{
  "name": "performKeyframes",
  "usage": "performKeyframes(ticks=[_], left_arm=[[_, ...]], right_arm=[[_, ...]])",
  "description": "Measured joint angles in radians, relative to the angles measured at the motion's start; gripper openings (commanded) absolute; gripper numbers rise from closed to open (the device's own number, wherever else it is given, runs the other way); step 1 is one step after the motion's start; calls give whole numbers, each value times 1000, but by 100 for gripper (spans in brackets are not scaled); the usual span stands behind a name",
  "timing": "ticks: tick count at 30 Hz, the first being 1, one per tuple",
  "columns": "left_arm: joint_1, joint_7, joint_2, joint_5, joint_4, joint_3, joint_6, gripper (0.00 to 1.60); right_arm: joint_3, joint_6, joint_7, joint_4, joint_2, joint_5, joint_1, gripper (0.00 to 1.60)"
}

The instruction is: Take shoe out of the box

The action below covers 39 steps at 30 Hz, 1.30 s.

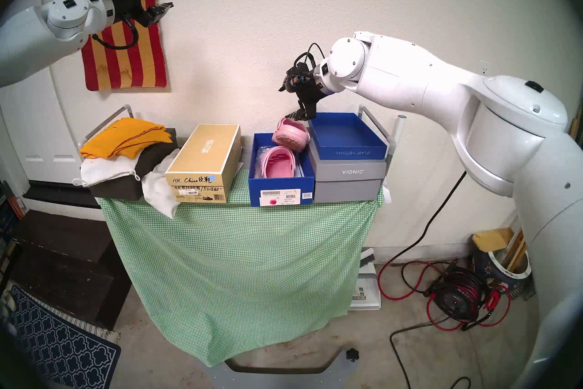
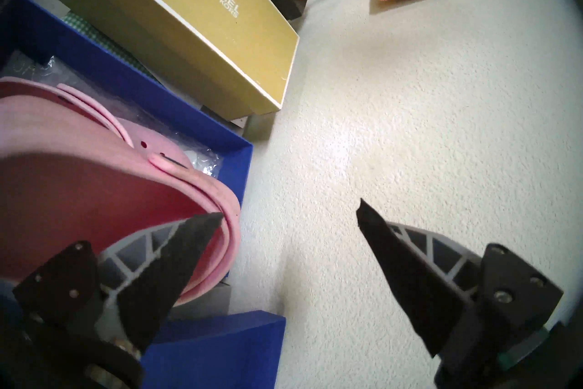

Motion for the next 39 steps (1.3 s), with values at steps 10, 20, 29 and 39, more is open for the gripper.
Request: performKeyframes(ticks=[10,20,29,39], left_arm=[[0,0,0,0,0,0,0,160],[0,0,0,0,0,0,0,160],[0,0,0,0,0,0,0,160],[0,0,0,0,0,0,0,160]], right_arm=[[-20,-49,64,143,-83,-5,-14,160],[-26,-121,106,260,-137,-8,-44,160],[-17,-196,36,357,-203,-20,-88,160],[-23,-256,3,444,-265,-59,-112,0]])
